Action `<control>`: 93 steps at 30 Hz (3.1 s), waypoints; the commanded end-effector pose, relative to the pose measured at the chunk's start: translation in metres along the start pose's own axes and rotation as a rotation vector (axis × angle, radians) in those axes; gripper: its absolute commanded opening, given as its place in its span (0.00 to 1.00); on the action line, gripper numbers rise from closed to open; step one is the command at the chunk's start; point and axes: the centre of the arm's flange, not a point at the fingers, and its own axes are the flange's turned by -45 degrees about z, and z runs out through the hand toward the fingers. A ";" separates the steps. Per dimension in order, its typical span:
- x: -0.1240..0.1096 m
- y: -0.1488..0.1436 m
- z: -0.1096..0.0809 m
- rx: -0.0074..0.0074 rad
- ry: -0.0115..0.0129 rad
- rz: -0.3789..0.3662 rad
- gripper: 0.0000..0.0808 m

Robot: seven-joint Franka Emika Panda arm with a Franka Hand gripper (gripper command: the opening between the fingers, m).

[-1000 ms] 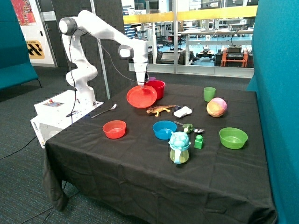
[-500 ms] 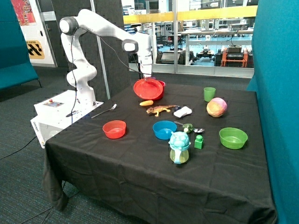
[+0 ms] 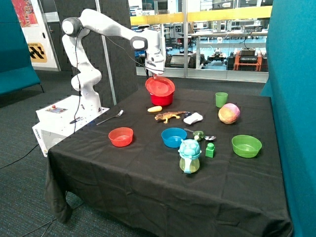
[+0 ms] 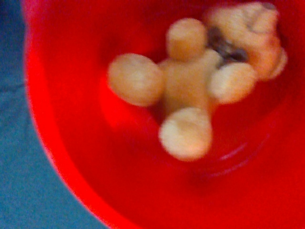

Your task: Hide the teddy bear in the red bowl

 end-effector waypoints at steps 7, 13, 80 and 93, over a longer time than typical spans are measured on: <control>0.021 -0.049 -0.008 -0.0016 0.0027 -0.136 0.00; 0.026 -0.069 -0.006 -0.0016 0.0026 -0.176 0.00; 0.042 -0.046 0.027 -0.0015 0.0027 -0.073 0.00; 0.044 -0.033 0.026 -0.0014 0.0027 -0.033 0.77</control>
